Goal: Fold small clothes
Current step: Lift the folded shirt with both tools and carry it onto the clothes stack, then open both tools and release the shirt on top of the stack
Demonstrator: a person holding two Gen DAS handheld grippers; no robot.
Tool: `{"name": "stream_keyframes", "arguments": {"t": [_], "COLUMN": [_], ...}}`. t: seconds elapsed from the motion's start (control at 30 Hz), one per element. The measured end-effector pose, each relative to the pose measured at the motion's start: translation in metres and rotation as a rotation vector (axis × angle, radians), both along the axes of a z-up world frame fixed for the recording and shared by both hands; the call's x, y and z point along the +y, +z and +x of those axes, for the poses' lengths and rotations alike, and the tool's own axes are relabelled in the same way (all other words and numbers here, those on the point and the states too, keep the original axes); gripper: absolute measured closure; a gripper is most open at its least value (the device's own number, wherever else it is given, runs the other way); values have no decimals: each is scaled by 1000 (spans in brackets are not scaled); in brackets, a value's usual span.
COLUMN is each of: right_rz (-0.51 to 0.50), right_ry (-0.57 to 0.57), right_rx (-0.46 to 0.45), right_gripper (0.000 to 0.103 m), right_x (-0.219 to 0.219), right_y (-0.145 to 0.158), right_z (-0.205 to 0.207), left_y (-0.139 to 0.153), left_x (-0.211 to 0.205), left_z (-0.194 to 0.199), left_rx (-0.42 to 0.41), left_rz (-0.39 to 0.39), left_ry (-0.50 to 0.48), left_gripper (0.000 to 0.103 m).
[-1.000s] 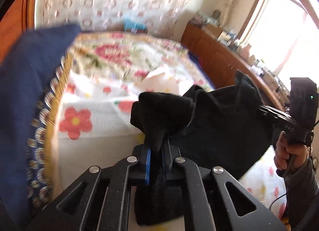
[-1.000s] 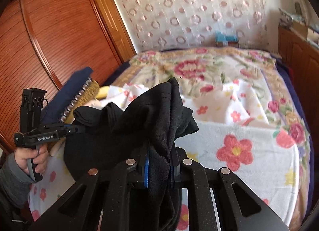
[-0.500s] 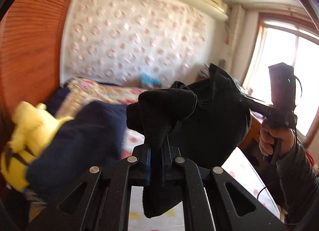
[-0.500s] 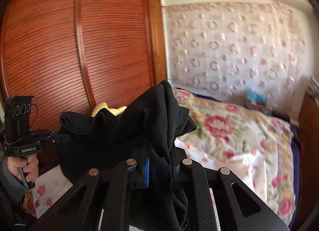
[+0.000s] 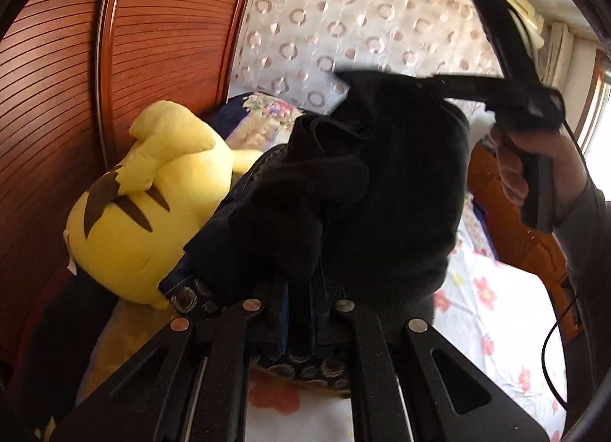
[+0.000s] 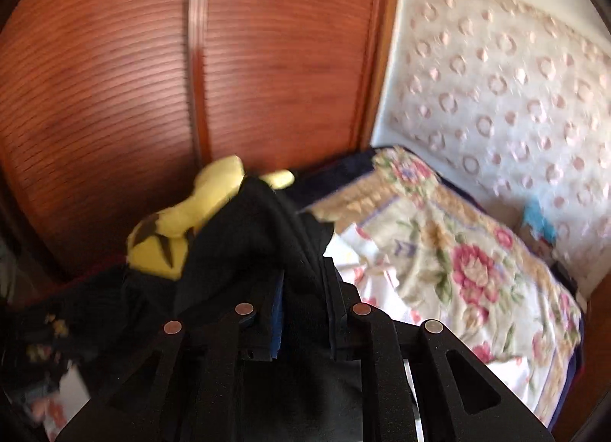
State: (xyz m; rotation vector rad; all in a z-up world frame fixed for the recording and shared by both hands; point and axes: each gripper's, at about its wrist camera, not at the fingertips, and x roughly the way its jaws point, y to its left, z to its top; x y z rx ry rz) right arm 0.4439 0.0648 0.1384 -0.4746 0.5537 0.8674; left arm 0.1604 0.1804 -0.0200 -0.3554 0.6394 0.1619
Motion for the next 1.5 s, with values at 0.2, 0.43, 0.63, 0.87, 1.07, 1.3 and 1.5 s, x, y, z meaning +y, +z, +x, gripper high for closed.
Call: {"name": "stream_keyframes", "arguments": {"t": [0.2, 0.43, 0.63, 0.87, 1.07, 1.3, 1.5], "right_rz": [53, 128, 173, 236, 273, 314, 353], "right_ry": [-104, -150, -190, -269, -330, -390, -448], "right_rx": [-33, -47, -41, -44, -62, -94, -112], "right_gripper": [59, 57, 57, 57, 56, 40, 25], "right_x": [-16, -64, -120, -171, -195, -216, -231], "right_y": [13, 14, 0, -9, -16, -19, -19], "right_z": [-5, -99, -174, -255, -327, -403, -449], "left_y": [14, 22, 31, 46, 55, 68, 82], "left_x": [10, 40, 51, 27, -20, -80, -123], "left_z": [-11, -10, -30, -64, -94, -119, -133], "left_rx": [-38, -55, -52, -90, -141, -194, -240], "left_rz": [61, 56, 112, 191, 242, 271, 286], "left_ry": [27, 97, 162, 107, 11, -119, -212], "left_gripper": [74, 62, 62, 62, 49, 21, 21]}}
